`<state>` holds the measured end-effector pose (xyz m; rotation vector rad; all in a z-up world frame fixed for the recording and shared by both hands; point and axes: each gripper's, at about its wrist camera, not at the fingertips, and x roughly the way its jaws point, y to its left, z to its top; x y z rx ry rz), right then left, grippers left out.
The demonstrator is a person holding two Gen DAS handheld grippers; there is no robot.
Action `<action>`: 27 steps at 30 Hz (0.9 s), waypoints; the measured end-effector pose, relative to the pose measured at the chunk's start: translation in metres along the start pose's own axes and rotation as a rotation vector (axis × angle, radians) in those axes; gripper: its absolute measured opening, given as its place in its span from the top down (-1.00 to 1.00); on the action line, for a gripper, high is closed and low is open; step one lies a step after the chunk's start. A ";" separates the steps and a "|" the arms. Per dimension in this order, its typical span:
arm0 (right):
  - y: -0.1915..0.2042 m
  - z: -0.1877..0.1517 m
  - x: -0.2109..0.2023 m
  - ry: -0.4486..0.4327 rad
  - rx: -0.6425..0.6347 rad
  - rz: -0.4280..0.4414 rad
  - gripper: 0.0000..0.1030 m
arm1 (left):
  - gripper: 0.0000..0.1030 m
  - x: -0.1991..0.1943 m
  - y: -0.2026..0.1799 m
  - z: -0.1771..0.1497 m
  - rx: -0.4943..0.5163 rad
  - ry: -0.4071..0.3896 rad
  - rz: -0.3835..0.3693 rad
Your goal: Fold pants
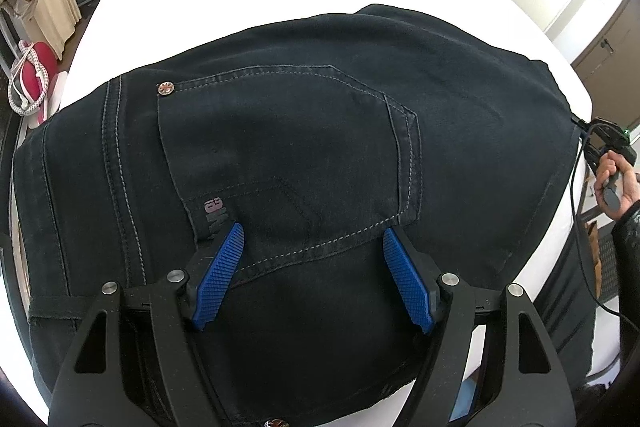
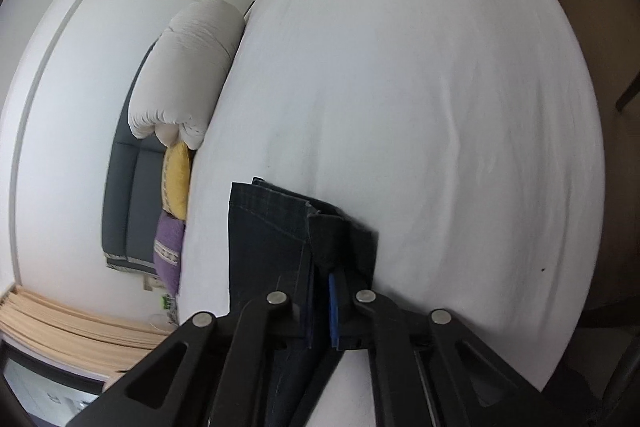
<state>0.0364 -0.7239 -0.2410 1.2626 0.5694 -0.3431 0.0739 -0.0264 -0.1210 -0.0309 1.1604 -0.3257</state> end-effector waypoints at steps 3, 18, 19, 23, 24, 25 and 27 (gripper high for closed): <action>0.004 0.001 -0.003 -0.003 -0.010 -0.012 0.88 | -0.39 -0.004 0.004 -0.002 -0.007 -0.007 -0.017; 0.025 -0.031 -0.066 0.073 -0.060 0.101 0.29 | -0.39 -0.017 0.026 -0.022 -0.064 -0.084 -0.065; 0.040 -0.053 -0.065 0.154 -0.106 0.155 0.29 | -0.39 -0.018 0.027 -0.023 -0.065 -0.086 -0.066; 0.069 -0.134 -0.046 0.409 -0.169 0.248 0.29 | -0.39 -0.021 0.033 -0.028 -0.071 -0.093 -0.076; 0.072 -0.154 -0.038 0.471 -0.170 0.252 0.29 | -0.39 -0.020 0.036 -0.029 -0.071 -0.094 -0.077; 0.074 -0.176 -0.028 0.535 -0.165 0.250 0.29 | -0.39 -0.021 0.037 -0.030 -0.071 -0.096 -0.079; 0.077 -0.200 -0.017 0.603 -0.163 0.249 0.29 | -0.39 -0.022 0.039 -0.031 -0.071 -0.099 -0.083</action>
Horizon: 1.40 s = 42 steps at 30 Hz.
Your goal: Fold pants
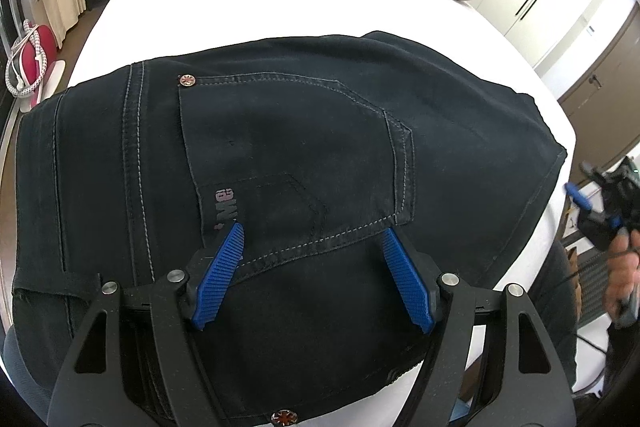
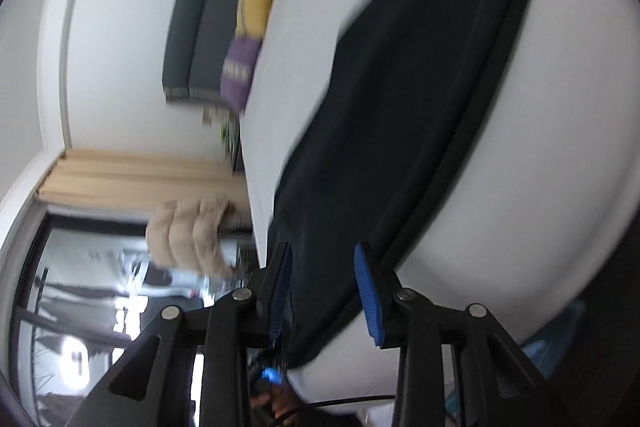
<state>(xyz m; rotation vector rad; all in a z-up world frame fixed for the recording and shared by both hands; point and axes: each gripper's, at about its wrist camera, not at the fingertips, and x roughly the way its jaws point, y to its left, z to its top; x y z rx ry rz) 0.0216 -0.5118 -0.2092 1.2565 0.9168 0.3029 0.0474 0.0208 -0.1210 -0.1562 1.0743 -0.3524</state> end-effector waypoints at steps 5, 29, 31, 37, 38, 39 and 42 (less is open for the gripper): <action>-0.003 -0.016 0.030 0.090 0.052 -0.023 0.23 | -0.39 -0.005 0.007 -0.003 -0.013 -0.007 -0.019; -0.003 -0.031 0.085 0.187 0.014 -0.075 0.95 | -0.39 -0.013 0.007 -0.003 0.018 0.007 -0.002; -0.006 -0.034 0.080 0.182 0.016 -0.074 0.95 | -0.39 -0.015 0.004 -0.004 0.049 0.019 0.021; -0.007 -0.041 0.077 0.179 -0.007 -0.072 0.95 | -0.37 -0.025 0.019 -0.013 0.016 0.016 0.019; -0.006 -0.039 0.078 0.189 -0.014 -0.070 0.95 | -0.38 -0.026 0.020 -0.014 0.018 0.015 0.021; -0.007 -0.038 0.079 0.196 -0.008 -0.068 0.90 | -0.38 -0.026 0.019 -0.015 0.021 0.014 0.028; -0.011 -0.036 0.080 0.193 0.049 -0.017 0.50 | -0.38 -0.029 0.016 -0.016 0.003 0.001 0.040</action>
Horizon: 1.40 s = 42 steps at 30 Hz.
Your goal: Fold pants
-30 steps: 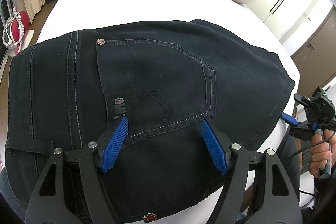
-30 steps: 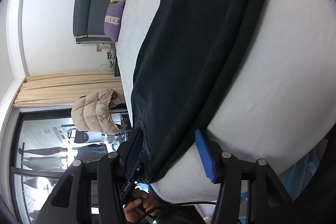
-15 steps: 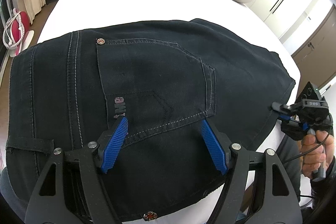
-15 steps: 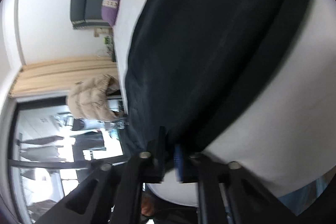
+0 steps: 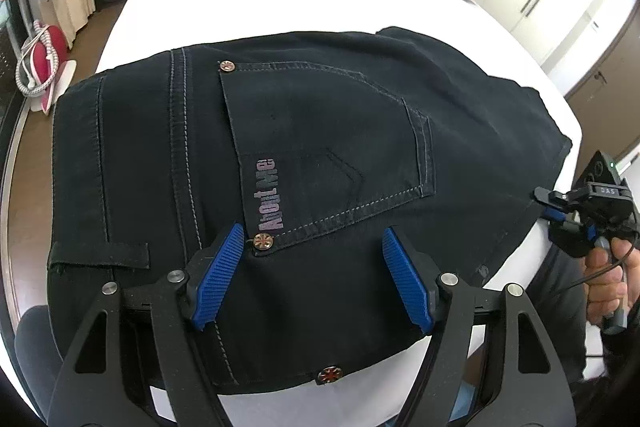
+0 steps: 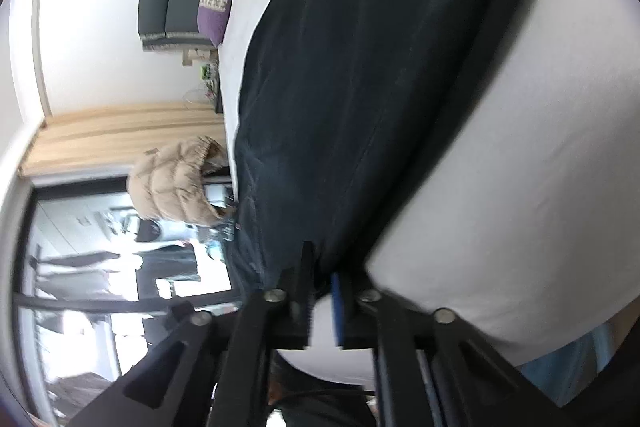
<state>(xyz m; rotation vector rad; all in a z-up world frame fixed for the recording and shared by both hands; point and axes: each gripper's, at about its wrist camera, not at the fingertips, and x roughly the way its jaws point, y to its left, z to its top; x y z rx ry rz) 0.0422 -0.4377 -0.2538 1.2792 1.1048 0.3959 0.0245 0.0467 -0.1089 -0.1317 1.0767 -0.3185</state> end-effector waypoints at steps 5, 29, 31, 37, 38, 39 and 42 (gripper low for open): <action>-0.009 0.018 -0.030 -0.125 0.052 0.096 0.31 | -0.38 0.002 -0.003 0.002 0.001 0.009 0.013; -0.068 0.067 -0.129 -0.468 0.195 0.135 0.98 | -0.38 0.014 -0.010 0.004 0.004 0.010 0.023; -0.075 0.066 -0.136 -0.481 0.191 0.120 0.99 | -0.38 0.014 -0.010 0.004 0.004 0.010 0.024; -0.071 0.065 -0.140 -0.478 0.160 0.116 0.80 | -0.39 0.016 -0.013 0.004 0.007 0.013 0.032; -0.064 0.075 -0.143 -0.494 0.171 0.127 0.57 | -0.39 0.016 -0.013 0.004 0.005 0.013 0.030; -0.064 0.081 -0.151 -0.525 0.177 0.143 0.43 | -0.39 0.016 -0.013 0.004 0.004 0.012 0.030; -0.063 0.097 -0.170 -0.621 0.201 0.151 0.21 | -0.39 0.017 -0.015 0.004 0.003 0.011 0.036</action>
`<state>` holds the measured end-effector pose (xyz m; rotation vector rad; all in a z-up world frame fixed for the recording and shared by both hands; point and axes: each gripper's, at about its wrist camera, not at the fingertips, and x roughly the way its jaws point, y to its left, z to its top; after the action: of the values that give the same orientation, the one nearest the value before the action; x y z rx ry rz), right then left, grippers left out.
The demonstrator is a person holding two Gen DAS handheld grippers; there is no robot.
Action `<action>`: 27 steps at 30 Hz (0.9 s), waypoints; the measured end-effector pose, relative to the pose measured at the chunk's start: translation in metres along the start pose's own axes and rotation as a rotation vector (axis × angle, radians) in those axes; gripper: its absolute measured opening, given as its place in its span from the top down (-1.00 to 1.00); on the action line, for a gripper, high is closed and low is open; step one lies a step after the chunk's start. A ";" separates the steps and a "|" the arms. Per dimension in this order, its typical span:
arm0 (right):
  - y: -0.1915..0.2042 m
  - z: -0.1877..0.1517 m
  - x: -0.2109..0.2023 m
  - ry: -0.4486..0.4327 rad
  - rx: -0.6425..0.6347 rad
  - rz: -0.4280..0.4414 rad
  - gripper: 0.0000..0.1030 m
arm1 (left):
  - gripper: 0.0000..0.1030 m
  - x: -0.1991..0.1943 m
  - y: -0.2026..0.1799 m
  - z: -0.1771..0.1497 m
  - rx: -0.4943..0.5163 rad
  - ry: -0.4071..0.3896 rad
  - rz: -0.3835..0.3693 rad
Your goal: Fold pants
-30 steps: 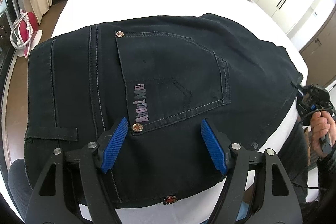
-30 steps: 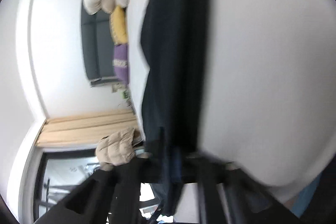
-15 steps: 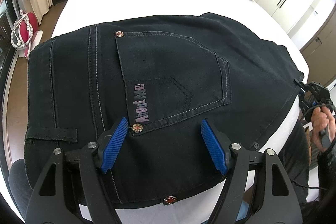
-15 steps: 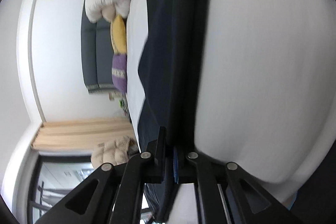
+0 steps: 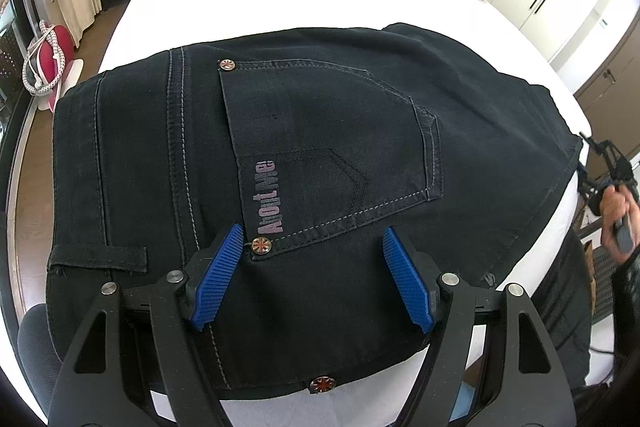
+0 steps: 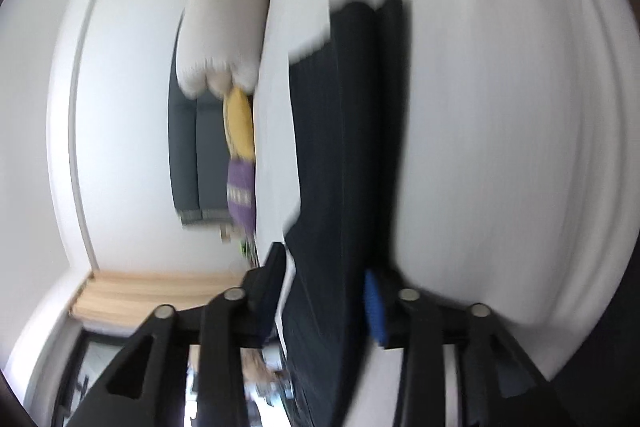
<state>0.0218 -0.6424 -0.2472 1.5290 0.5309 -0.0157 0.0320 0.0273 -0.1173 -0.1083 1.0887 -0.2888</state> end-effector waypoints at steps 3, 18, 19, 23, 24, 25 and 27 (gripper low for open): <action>-0.008 0.026 -0.004 -0.062 0.054 0.017 0.58 | -0.39 0.000 0.000 0.000 0.000 0.001 0.001; 0.071 -0.017 0.027 0.092 -0.237 -0.089 0.43 | -0.40 -0.026 -0.030 0.031 -0.014 -0.060 -0.029; 0.086 -0.035 0.053 0.195 -0.278 -0.084 0.43 | -0.40 -0.026 -0.039 0.039 0.006 -0.068 -0.043; 0.121 -0.137 0.168 0.596 -0.383 -0.085 0.45 | -0.40 0.003 -0.057 0.059 0.035 -0.035 -0.076; 0.121 -0.160 0.196 0.669 -0.382 -0.112 0.46 | -0.40 0.015 -0.060 0.064 0.039 -0.017 -0.085; 0.117 -0.174 0.211 0.710 -0.391 -0.140 0.49 | -0.40 0.024 -0.061 0.068 0.041 -0.002 -0.082; 0.110 -0.188 0.254 0.751 -0.381 -0.217 0.60 | -0.40 0.034 -0.061 0.073 0.041 0.012 -0.079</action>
<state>0.2235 -0.3773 -0.2207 1.0620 1.2180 0.4830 0.1003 -0.0449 -0.0993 -0.1131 1.0910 -0.3836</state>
